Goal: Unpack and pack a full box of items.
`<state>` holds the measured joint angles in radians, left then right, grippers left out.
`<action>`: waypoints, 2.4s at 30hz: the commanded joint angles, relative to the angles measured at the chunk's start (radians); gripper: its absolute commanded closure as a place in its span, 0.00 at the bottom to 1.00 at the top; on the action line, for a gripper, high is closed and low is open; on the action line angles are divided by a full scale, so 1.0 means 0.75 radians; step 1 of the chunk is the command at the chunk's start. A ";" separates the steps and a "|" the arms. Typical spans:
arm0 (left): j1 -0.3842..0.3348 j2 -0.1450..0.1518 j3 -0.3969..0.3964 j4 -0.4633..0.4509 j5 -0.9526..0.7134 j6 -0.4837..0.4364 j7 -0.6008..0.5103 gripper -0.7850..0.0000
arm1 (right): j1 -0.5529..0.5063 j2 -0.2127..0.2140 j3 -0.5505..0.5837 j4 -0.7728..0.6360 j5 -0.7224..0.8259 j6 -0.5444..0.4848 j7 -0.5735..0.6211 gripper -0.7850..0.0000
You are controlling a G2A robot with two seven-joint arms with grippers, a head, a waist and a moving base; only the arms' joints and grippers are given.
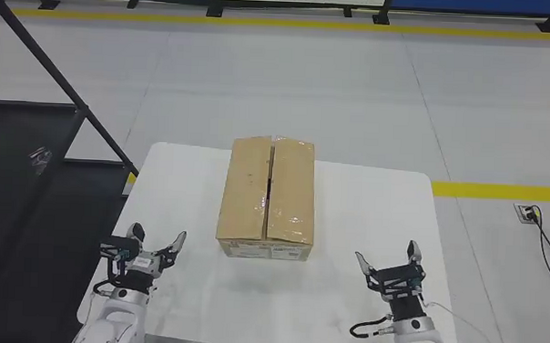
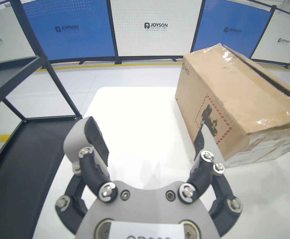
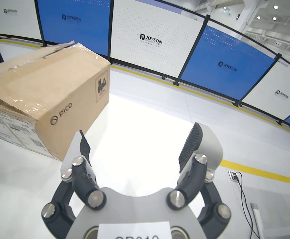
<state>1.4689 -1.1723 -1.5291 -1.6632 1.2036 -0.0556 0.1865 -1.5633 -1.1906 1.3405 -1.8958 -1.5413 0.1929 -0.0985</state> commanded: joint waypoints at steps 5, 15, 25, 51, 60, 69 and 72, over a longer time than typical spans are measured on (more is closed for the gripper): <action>0.002 0.000 -0.002 0.000 0.000 -0.001 0.000 0.00 | -0.002 0.000 0.002 0.000 0.002 -0.002 0.001 0.00; -0.068 -0.006 0.041 0.039 0.039 0.000 -0.036 0.00 | 0.012 -0.004 -0.038 -0.020 0.022 -0.114 -0.126 0.00; -0.269 -0.039 0.199 0.272 0.037 0.008 -0.021 0.00 | 0.004 -0.003 -0.032 0.004 0.048 -0.291 -0.266 0.00; -0.383 -0.091 0.453 0.335 0.157 -0.099 -0.044 0.00 | -0.052 -0.003 -0.001 0.021 -0.015 -0.372 -0.297 0.00; -0.405 -0.113 0.531 0.333 0.177 -0.093 -0.041 0.00 | -0.048 -0.007 -0.003 0.035 -0.016 -0.371 -0.291 0.00; -0.405 -0.124 0.549 0.321 0.154 -0.121 -0.059 0.00 | -0.046 -0.010 0.004 0.051 0.002 -0.366 -0.296 0.00; -0.414 -0.130 0.575 0.309 0.163 -0.128 -0.069 0.00 | -0.051 -0.011 0.006 0.053 0.000 -0.364 -0.297 0.00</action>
<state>1.1597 -1.2688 -1.1041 -1.4294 1.3229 -0.1516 0.1368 -1.5999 -1.1989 1.3440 -1.8564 -1.5415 -0.0808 -0.3209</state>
